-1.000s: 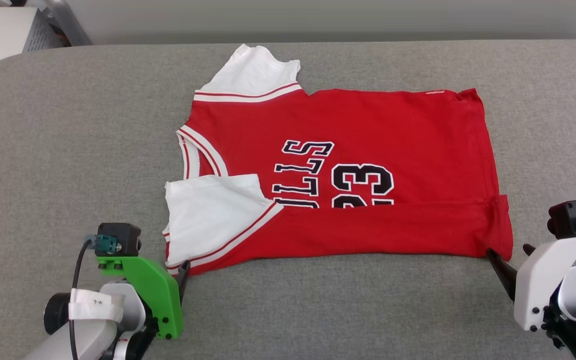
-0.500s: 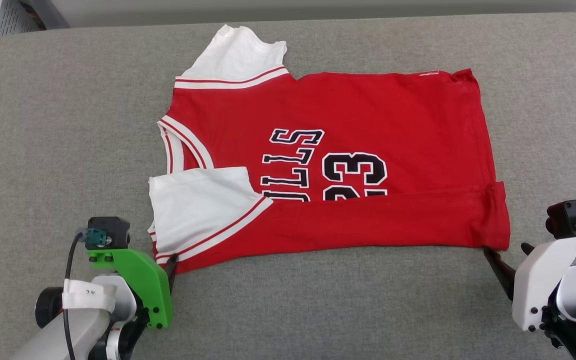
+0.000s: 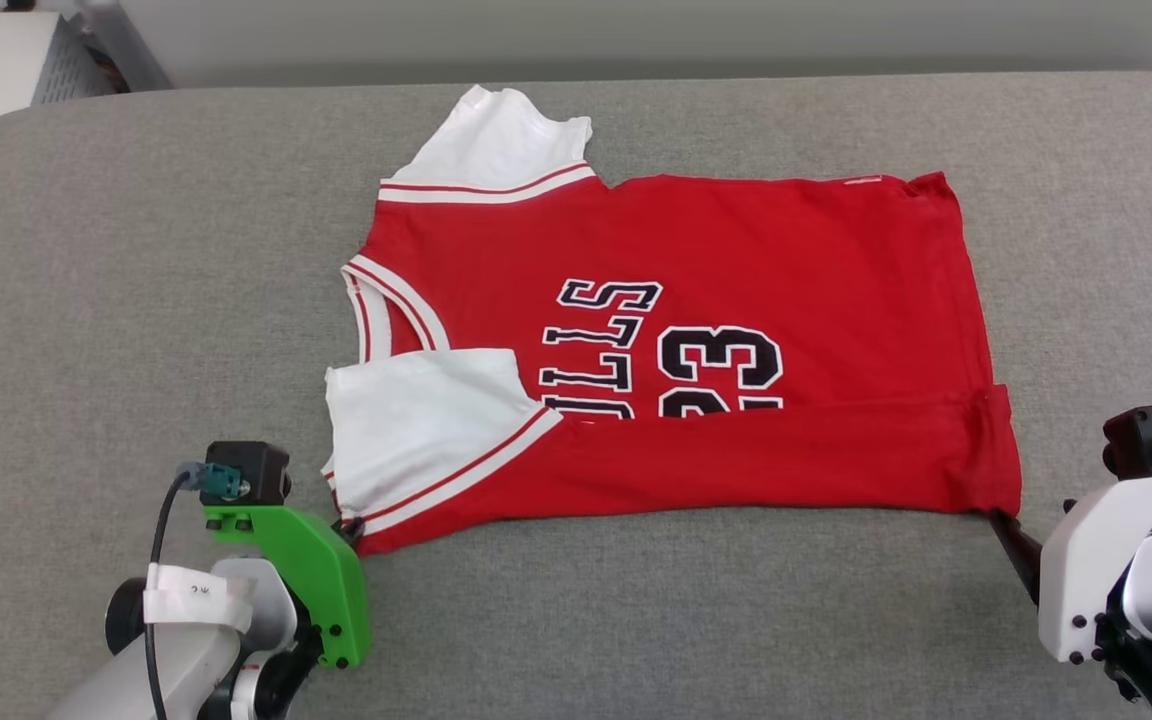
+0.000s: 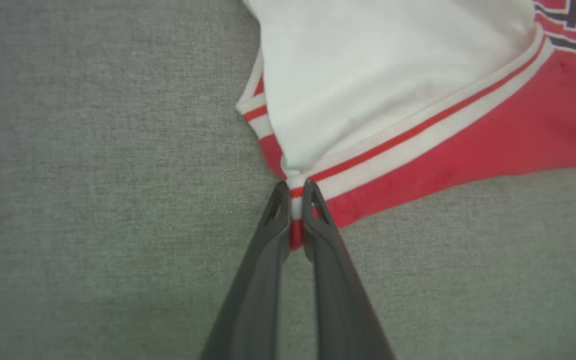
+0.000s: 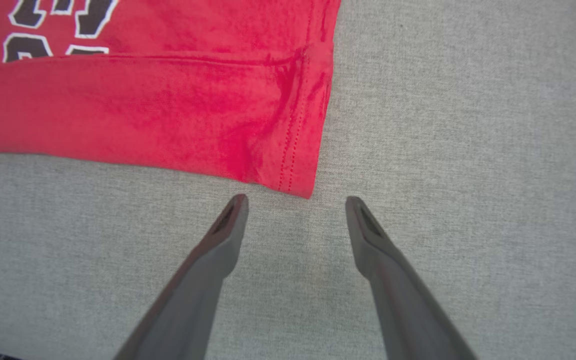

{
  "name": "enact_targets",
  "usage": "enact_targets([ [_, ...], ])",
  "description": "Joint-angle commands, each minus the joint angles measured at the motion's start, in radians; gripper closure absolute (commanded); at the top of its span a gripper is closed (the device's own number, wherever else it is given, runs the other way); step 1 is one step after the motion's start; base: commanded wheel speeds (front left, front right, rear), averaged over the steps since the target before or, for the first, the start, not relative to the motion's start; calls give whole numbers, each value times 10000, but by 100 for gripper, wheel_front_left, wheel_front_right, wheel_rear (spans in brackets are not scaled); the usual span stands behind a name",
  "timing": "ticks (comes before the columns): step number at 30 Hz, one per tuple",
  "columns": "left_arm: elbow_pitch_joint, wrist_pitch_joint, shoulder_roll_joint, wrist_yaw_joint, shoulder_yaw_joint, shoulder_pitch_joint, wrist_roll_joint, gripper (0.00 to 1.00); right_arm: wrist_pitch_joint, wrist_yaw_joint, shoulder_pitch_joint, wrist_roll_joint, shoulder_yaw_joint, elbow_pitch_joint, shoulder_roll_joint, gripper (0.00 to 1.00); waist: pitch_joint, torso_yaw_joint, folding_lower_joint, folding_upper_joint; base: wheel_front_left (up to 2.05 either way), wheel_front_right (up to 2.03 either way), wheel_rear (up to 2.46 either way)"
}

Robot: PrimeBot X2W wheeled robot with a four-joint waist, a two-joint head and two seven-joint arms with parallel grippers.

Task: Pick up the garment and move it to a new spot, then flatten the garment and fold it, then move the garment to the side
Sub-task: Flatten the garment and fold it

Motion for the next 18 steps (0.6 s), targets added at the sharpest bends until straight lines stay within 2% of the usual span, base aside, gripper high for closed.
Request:
enact_targets([
  [1, -189, -82, 91, 52, 7, 133, 92, 100, 25, -9, -144, -133, -31, 123, -32, 0, -198, 209, 0, 0, 0, 0, 0],
  [10, -1697, -299, 480, 421, 102, -29, 568, 100, -167, -9, -950, -746, -427, 1587, 307, 0, -160, 505, 0, 0, 0, 0, 0],
  [18, -2147, -187, 598, 535, 21, -56, 690, 100, -468, -9, -1499, -1408, -564, 2783, 608, 0, 175, 671, 0, 0, 0, 0, 0],
])
